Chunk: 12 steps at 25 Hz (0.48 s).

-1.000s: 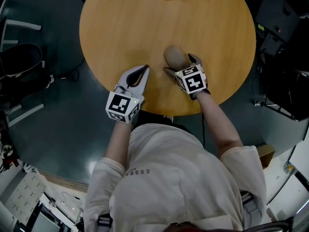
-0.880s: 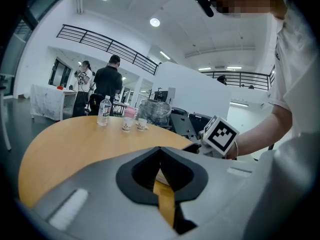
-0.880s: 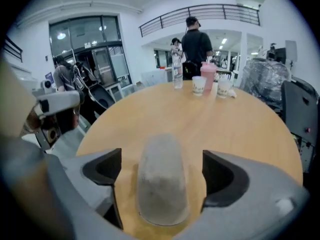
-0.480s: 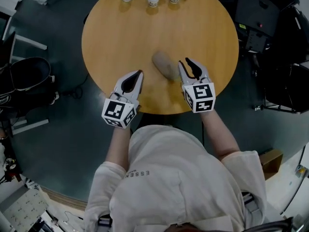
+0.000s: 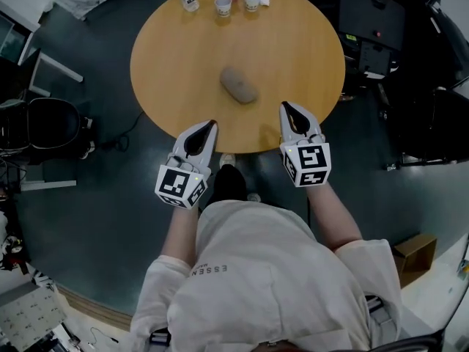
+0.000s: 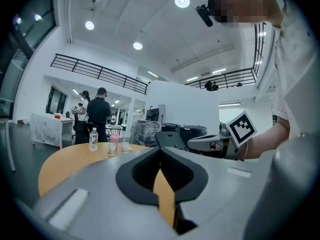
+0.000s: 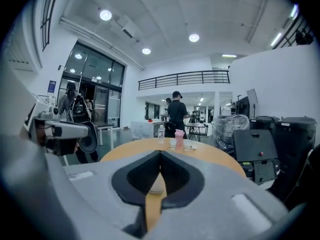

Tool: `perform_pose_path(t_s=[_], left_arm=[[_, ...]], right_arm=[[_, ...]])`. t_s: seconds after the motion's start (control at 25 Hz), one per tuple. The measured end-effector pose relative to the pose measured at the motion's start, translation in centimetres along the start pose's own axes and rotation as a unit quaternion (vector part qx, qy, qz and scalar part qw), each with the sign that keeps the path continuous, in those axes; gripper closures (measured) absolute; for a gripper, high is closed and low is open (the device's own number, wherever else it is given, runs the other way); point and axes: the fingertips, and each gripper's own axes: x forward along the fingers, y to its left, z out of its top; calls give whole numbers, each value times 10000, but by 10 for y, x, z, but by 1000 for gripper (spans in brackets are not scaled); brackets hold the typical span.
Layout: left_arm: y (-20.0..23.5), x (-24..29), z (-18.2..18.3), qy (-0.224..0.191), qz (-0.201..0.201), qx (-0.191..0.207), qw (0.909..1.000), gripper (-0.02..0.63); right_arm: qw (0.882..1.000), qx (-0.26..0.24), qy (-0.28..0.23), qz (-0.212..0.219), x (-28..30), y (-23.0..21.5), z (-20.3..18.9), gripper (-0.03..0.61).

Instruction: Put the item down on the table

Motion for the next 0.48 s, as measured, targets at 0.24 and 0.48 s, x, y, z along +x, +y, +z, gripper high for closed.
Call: perform_pose_path(t_s=[0.24,0.48], left_arm=[[-54,-40,-11,-143,197,41,9997,597],[-82,-72,-14,-139,217,30,9997,597]], right_arm=[[9998,17,-194,27,-66,11,-10,586],[9996,104,-244,-4,-105,22,-16,586]])
